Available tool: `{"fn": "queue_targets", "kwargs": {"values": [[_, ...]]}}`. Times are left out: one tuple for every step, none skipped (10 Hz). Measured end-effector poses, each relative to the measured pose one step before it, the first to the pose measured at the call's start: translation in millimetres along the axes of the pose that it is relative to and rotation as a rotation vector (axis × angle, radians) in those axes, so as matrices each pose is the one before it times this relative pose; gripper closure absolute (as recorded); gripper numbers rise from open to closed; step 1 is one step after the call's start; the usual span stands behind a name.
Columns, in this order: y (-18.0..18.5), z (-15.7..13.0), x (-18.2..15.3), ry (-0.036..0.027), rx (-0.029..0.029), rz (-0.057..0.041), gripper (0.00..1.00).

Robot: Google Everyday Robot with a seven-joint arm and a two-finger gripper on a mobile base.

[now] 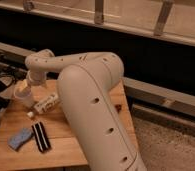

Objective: Pick up the ceramic cup

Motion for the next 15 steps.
{"fn": "queue_targets", "kwargs": {"values": [[0.70,2.68,-3.29,-0.00575,-0.00534,-0.00852,0.20],[1.59,5.42,-7.29,-0.00376,-0.00209,-0.00452,0.24],[3.82,4.69,-2.28,0.00749,0.00243,0.00256,0.29],[6.67,5.49,-1.32,0.00987,-0.00143,0.00308,0.41],[-2.79,1.52,3.00,0.00656,0.00385,0.00369,0.50],[-6.32,2.21,4.42,0.00473,0.00153,0.00507,0.60],[-0.61,4.23,2.54,0.00435,0.00042,-0.00021,0.71],[5.51,5.22,-1.94,0.00446,-0.00366,0.00069,0.83],[3.82,3.20,-1.17,0.00546,-0.00022,-0.00119,0.93],[2.69,-0.04,-0.31,0.00196,-0.00056,-0.00047,0.97],[-2.71,-1.47,1.63,-0.00573,0.00316,-0.00320,0.98],[-0.48,-4.76,-2.00,-0.01166,0.00252,-0.00308,0.98],[0.69,-5.23,-1.93,-0.00969,0.00242,-0.00296,0.98],[4.72,-4.91,-3.04,-0.00734,-0.00199,-0.00300,0.98],[2.36,1.41,0.96,0.00454,0.00013,-0.00209,0.98]]}}
